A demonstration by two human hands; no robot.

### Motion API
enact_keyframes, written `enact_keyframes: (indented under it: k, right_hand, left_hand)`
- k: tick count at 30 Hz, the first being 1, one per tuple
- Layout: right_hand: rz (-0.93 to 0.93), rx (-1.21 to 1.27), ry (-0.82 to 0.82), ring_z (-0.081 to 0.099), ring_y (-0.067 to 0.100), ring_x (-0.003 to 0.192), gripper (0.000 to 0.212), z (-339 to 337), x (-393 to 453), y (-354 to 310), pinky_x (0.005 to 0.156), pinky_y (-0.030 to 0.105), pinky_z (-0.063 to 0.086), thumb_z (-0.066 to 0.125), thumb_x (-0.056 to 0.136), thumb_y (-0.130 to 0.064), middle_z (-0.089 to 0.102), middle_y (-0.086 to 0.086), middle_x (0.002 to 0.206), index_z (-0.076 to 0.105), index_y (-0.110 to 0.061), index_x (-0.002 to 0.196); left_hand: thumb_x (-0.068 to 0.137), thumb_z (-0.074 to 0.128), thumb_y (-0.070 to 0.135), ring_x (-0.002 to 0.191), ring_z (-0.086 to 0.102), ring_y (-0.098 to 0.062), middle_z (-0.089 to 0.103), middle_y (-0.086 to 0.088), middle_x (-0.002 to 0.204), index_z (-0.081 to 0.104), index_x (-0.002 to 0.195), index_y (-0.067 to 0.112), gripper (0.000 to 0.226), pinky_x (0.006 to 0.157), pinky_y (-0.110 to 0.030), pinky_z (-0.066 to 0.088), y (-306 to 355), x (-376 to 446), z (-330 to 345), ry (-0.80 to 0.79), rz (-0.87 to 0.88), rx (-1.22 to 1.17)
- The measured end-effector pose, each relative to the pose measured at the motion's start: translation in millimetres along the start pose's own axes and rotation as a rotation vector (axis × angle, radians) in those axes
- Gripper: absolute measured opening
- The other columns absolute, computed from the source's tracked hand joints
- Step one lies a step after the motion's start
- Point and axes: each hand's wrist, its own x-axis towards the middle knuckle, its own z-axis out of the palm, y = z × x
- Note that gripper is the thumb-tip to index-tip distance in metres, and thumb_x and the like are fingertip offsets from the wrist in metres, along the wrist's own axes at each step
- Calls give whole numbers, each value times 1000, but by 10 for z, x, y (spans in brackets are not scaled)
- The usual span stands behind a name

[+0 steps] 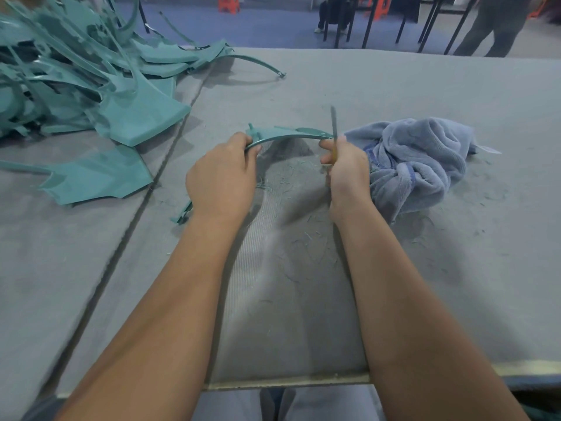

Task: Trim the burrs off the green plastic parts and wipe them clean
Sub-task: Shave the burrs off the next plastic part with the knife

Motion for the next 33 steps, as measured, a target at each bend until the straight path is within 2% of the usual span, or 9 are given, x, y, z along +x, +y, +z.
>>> enact_keyframes:
  k: [4,8,12,15,21,26,29,31,33]
  right_hand:
    - [-120,-104,42,52,20,82,14,-36,19,22,79,37,45,45,98,-12,58,8,90,60,-11,99]
    - [-255,-380,114,61,34,83,8,-102,36,104,74,42,50,47,97,-17,67,14,88,54,-17,92]
    - [-342,-674,72,47,27,77,16,-19,-36,133,64,30,26,46,98,-18,52,4,77,52,-14,83]
    - [-442,-703,-5,45,25,76,17,129,-141,162,65,31,27,46,98,-20,50,3,78,48,-14,83]
    - [-330,-751,108,41,25,75,16,-25,-6,132,64,28,23,44,99,-18,48,3,80,50,-13,85]
    - [-423,-766,-6,42,25,75,17,121,-107,175,66,30,26,44,99,-20,50,4,81,48,-13,84]
    - [-368,-800,33,40,25,75,17,39,-41,148,64,31,26,44,99,-21,49,4,82,53,-11,88]
    - [-313,-845,78,38,27,71,14,-14,-1,133,59,32,23,45,97,-18,47,5,81,47,-13,85]
    - [-315,-883,91,37,27,72,12,27,-43,122,61,31,23,46,96,-16,45,4,79,44,-15,84]
  left_hand:
    - [101,41,43,79,57,-31,67,-7,89,63,110,20,32,59,-33,27,-5,-1,11,-18,6,-4]
    - [101,43,42,86,61,-35,70,-10,93,64,121,27,33,61,-33,32,-4,-24,18,-37,33,-26]
    - [101,44,39,72,51,-29,68,-11,88,64,117,22,31,58,-34,30,39,-40,63,-87,66,39]
    - [101,43,38,68,47,-28,65,-11,82,62,108,18,29,56,-34,30,71,-48,96,-113,63,78]
    - [102,41,39,74,56,-32,67,-11,86,62,120,21,33,56,-34,30,39,-64,81,-92,91,55]
    - [102,40,40,72,50,-30,66,-12,88,61,114,18,33,56,-35,29,61,-49,115,-127,92,111]
    - [101,41,40,70,49,-30,65,-12,85,61,111,18,31,55,-34,30,54,-60,95,-129,102,92]
    - [101,42,40,70,52,-31,66,-12,83,62,112,19,31,55,-34,29,54,-71,82,-115,101,72]
    - [101,43,39,70,51,-30,66,-11,82,63,108,19,30,56,-33,28,70,-74,86,-120,93,62]
